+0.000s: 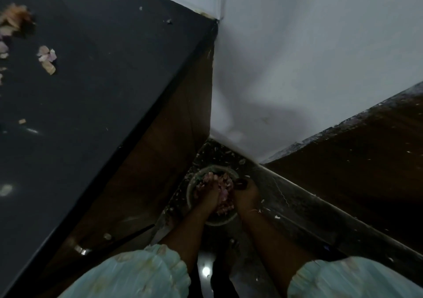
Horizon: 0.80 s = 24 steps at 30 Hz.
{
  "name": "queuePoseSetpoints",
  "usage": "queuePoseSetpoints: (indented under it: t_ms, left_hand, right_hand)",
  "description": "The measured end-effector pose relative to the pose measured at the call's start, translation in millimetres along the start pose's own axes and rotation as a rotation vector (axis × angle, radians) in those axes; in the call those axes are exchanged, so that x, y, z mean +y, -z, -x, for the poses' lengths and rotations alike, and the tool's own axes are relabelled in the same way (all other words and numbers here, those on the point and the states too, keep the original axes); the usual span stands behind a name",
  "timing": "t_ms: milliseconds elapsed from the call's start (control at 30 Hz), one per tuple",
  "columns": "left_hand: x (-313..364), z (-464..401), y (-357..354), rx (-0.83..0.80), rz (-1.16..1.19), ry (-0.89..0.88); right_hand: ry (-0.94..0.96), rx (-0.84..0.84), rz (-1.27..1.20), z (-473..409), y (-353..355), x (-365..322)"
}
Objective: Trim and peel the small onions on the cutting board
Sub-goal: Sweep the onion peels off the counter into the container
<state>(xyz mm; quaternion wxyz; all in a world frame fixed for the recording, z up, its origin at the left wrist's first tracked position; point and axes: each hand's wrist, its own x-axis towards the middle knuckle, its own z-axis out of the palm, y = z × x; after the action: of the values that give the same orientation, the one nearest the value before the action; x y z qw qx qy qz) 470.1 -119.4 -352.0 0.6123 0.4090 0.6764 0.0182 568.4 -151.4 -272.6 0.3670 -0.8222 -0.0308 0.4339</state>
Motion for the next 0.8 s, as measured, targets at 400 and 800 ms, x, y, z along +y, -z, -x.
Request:
queuePoseSetpoints:
  t_ms: [400,800]
  left_hand:
    - [223.8,161.8,90.6,0.201,0.577,-0.548]
    - [239.4,223.8,384.7,0.838,0.095,-0.622]
  right_hand:
    - [0.219,-0.244,-0.373,98.4,-9.6,-198.3]
    - [1.085,-0.443,0.298,215.0,-181.9,-290.8]
